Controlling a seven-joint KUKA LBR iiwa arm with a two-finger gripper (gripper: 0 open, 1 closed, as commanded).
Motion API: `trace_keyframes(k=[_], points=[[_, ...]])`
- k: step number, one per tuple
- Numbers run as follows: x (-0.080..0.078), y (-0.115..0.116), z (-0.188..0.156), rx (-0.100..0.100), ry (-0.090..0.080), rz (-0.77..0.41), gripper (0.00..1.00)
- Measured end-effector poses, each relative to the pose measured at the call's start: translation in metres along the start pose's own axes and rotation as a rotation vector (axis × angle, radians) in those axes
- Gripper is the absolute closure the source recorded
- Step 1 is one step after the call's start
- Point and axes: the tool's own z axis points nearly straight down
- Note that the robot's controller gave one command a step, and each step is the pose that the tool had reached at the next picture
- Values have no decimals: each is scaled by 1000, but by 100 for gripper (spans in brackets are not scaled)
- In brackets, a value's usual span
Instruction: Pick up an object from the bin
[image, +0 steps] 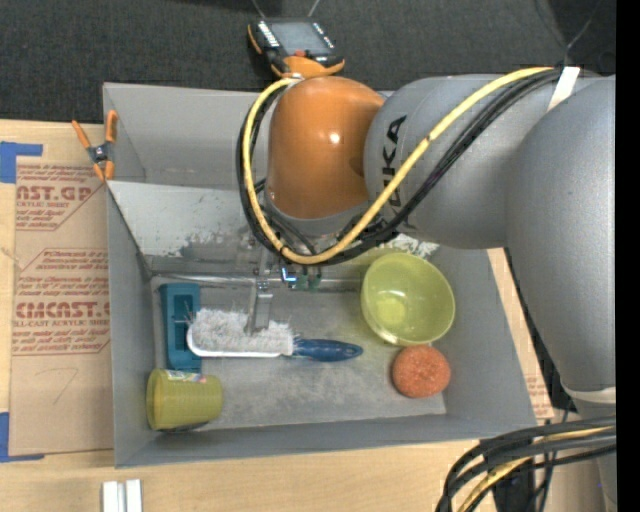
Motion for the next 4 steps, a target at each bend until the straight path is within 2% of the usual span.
trace_keyframes(k=[1, 2, 3, 4], points=[[-2, -1, -5, -1, -7, 3, 0], [24, -23, 119, -3, -6, 99, 0], [28, -30, 59, -6, -18, 94, 0], [29, -25, 124, -2, 3, 102, 0]])
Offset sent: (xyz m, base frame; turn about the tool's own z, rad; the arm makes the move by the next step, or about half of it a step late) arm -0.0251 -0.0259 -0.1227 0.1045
